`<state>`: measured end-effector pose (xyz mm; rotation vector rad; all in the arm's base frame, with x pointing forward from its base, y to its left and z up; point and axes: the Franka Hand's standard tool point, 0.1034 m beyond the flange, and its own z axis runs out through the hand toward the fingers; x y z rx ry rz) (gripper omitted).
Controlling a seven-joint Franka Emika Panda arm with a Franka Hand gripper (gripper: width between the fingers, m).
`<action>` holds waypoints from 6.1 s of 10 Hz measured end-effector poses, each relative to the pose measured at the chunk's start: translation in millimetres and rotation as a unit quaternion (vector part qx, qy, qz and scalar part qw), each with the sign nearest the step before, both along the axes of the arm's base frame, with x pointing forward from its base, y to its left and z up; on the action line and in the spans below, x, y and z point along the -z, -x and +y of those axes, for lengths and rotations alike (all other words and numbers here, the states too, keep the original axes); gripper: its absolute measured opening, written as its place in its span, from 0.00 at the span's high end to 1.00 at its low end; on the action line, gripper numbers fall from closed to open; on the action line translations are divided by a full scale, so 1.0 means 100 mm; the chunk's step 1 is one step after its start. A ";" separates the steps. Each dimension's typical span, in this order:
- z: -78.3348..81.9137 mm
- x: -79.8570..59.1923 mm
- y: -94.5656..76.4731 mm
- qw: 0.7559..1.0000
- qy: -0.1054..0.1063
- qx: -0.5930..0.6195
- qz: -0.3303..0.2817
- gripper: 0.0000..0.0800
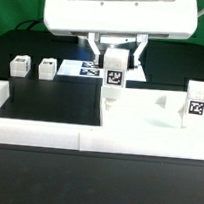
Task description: Assemble square table
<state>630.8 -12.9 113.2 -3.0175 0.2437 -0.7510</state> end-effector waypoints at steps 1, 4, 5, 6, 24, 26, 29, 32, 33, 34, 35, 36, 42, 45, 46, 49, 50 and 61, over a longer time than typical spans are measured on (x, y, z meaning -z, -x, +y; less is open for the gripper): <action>0.03 -0.01 -0.01 1.000 -0.003 0.003 -0.003 0.64; 0.10 0.09 0.02 1.000 -0.003 -0.001 0.004 0.64; 0.12 0.16 0.04 1.000 -0.002 -0.003 0.007 0.64; 0.15 0.20 0.05 1.000 -0.001 -0.006 0.009 0.64; 0.10 0.38 0.15 1.000 0.024 -0.005 -0.018 0.64; 0.10 0.38 0.16 1.000 0.024 -0.005 -0.018 0.40; 0.10 0.38 0.16 1.000 0.024 -0.005 -0.018 0.20; 0.10 0.38 0.16 1.000 0.024 -0.005 -0.018 0.19; 0.10 0.38 0.16 1.000 0.024 -0.005 -0.018 0.19; 0.10 0.38 0.16 1.000 0.024 -0.005 -0.018 0.19; 0.11 0.39 0.16 1.000 0.020 -0.003 -0.012 0.19; 0.17 0.39 0.18 1.000 -0.001 0.003 0.024 0.19; 0.22 0.36 0.10 0.973 -0.070 0.004 0.220 0.19; 0.06 0.35 0.07 0.967 -0.070 0.004 0.246 0.19; 0.07 0.35 0.07 0.967 -0.071 0.008 0.246 0.34; 0.07 0.36 0.07 0.964 -0.082 0.047 0.248 0.64; 0.07 0.36 0.07 0.960 -0.092 0.089 0.249 0.64; 0.21 0.39 0.06 0.746 -0.216 0.593 0.211 0.64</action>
Offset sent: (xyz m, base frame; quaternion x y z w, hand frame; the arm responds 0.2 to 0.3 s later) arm 0.0059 0.0088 -0.0138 0.0006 0.0045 -0.0017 1.0000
